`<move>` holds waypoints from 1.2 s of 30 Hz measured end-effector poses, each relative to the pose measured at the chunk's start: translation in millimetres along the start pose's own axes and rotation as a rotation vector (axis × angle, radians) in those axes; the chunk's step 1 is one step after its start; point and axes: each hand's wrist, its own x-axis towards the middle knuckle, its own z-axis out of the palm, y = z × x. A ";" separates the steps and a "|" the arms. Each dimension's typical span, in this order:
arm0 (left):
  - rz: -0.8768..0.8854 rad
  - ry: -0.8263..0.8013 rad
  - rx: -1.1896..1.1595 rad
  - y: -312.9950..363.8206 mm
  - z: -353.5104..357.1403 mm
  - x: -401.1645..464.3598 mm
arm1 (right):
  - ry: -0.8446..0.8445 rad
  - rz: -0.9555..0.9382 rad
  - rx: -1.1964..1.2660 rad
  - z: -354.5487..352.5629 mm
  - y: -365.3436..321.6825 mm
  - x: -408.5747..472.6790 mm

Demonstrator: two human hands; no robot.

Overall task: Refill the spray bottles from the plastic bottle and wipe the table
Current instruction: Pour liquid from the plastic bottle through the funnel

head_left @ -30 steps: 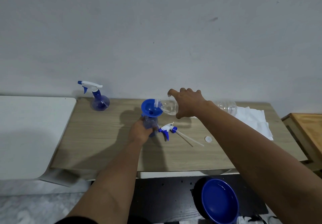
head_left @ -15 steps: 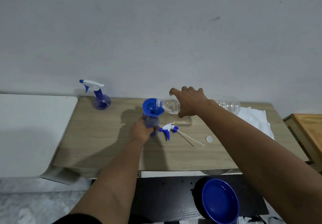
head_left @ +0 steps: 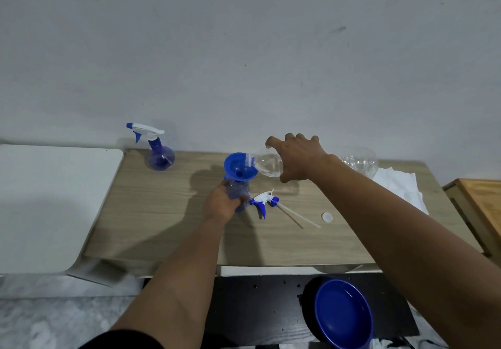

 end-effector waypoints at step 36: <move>-0.031 0.003 -0.005 12.7 -3.8 -9.1 | 0.034 0.005 0.119 16.4 8.8 -4.0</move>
